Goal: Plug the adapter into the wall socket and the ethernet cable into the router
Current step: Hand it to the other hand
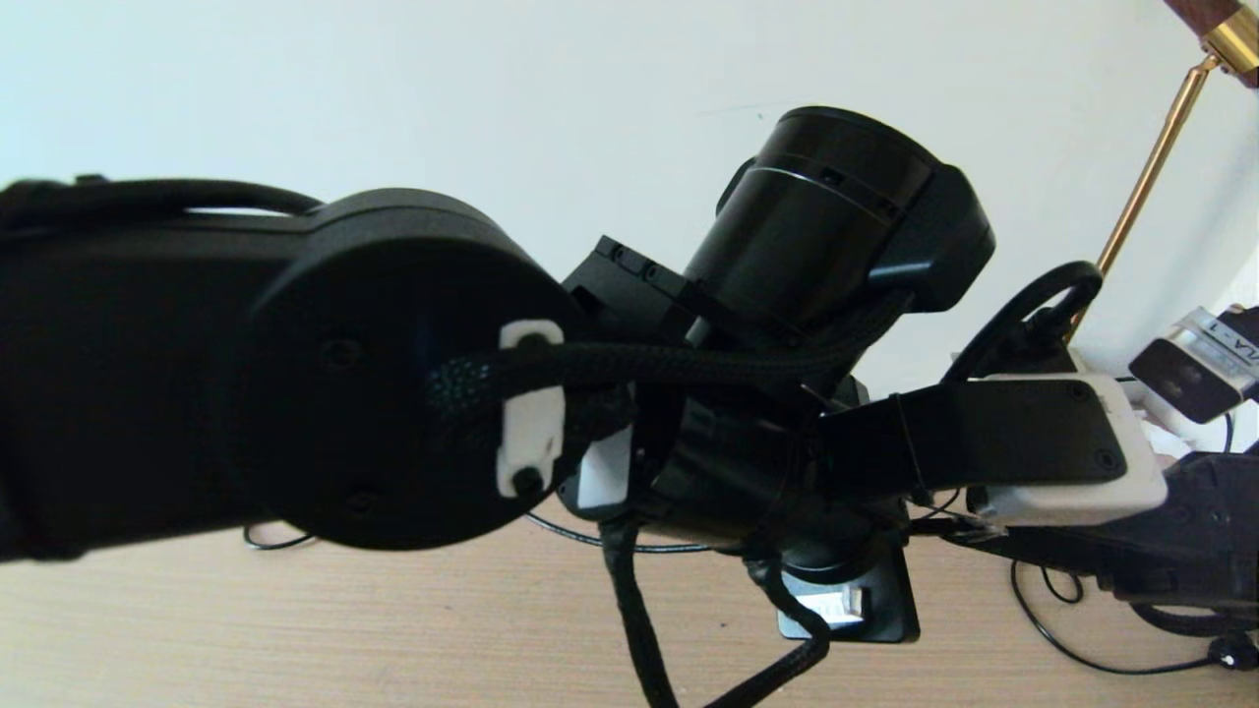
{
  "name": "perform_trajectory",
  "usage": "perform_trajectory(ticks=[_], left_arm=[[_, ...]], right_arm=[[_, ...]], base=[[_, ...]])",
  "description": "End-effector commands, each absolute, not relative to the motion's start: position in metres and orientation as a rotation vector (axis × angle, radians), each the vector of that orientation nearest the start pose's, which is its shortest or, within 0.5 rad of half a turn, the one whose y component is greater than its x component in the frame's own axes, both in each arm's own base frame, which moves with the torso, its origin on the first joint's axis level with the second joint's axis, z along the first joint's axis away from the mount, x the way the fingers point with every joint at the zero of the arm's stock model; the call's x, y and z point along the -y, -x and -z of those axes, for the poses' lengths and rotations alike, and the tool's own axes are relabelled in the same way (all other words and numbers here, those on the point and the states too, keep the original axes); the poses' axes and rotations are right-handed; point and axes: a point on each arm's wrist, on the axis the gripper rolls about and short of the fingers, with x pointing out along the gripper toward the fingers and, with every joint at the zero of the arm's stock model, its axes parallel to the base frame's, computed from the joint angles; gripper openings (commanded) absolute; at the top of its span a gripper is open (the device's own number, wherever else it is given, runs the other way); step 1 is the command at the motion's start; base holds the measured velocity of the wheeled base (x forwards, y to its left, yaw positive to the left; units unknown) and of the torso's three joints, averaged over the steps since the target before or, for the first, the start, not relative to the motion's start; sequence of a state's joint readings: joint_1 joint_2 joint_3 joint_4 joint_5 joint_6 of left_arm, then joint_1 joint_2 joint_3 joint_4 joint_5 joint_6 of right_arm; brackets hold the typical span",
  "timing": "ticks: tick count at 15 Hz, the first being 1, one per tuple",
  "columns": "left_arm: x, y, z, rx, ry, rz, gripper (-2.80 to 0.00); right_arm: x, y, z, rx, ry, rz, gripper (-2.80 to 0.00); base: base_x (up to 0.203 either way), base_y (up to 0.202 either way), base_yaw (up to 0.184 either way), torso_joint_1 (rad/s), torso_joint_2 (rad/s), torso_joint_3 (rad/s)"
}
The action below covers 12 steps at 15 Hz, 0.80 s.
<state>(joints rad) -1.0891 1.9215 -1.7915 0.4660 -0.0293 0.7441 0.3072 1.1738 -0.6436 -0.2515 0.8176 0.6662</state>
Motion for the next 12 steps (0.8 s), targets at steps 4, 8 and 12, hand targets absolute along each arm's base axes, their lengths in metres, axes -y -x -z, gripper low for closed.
perform_trajectory(ticks=[4, 8, 12], left_arm=[[0.3292, -0.1714, -0.2763, -0.112, -0.968, 1.256, -2.80], [0.3289, -0.1719, -0.2766, -0.112, -0.968, 1.254, -2.80], [0.3300, -0.1718, -0.2749, -0.116, -0.970, 1.257, -2.80]], right_arm=[[-0.0655, -0.1514, -0.2256, -0.654, -0.666, -0.987, -2.80], [-0.0652, -0.1497, -0.2225, -0.661, -0.663, -0.986, -2.80], [-0.0654, -0.1495, -0.2221, -0.663, -0.663, -0.988, -2.80]], base=[[0.000, 0.000, 0.000, 0.000, 0.00, 0.000], [0.000, 0.000, 0.000, 0.000, 0.00, 0.000], [0.000, 0.000, 0.000, 0.000, 0.00, 0.000]])
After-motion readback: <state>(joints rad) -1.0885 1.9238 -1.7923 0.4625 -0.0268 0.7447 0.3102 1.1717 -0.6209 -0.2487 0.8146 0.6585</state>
